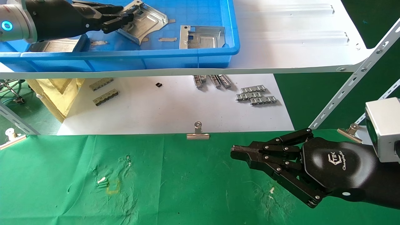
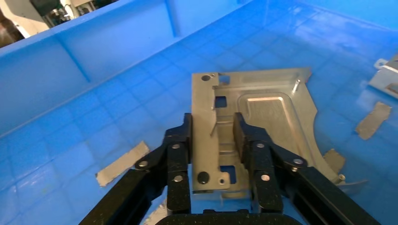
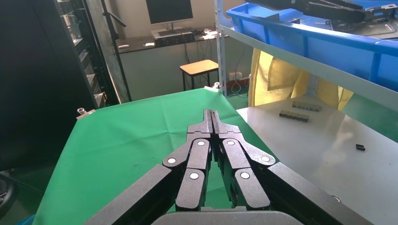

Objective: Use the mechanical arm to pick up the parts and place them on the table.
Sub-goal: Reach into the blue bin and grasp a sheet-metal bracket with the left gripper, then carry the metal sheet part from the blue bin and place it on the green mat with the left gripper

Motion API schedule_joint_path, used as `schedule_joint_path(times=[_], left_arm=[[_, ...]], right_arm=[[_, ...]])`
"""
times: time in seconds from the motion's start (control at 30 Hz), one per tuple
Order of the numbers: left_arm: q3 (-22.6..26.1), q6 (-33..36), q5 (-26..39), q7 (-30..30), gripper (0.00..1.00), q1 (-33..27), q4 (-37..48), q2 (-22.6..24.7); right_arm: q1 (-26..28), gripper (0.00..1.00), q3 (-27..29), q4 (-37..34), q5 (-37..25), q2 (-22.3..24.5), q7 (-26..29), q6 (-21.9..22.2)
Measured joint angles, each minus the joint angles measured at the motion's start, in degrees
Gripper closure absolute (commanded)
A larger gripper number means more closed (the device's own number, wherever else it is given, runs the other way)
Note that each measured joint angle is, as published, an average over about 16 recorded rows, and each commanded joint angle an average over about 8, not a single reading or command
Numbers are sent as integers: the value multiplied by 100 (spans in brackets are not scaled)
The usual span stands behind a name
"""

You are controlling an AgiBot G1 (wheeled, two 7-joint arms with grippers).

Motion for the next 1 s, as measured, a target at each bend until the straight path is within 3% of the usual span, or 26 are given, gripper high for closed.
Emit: schedule_joint_path(times=[0.3,0.53,0.8,1.0], left_arm=[[-131,428,-194,152,100,-58,-8,-105],[-301,1408,-465,440,100,-71,-164,-324],[-367,2763,-728,854,100,64,-583,-712],[-169,3264,-1105,963,100,486,-1493,-1180]], right_arm=[[0,100,0,0,0,0,0,0],[0,97,0,0,0,0,0,0],[0,2,0,0,0,0,0,0],[0,0,0,0,0,0,0,0]])
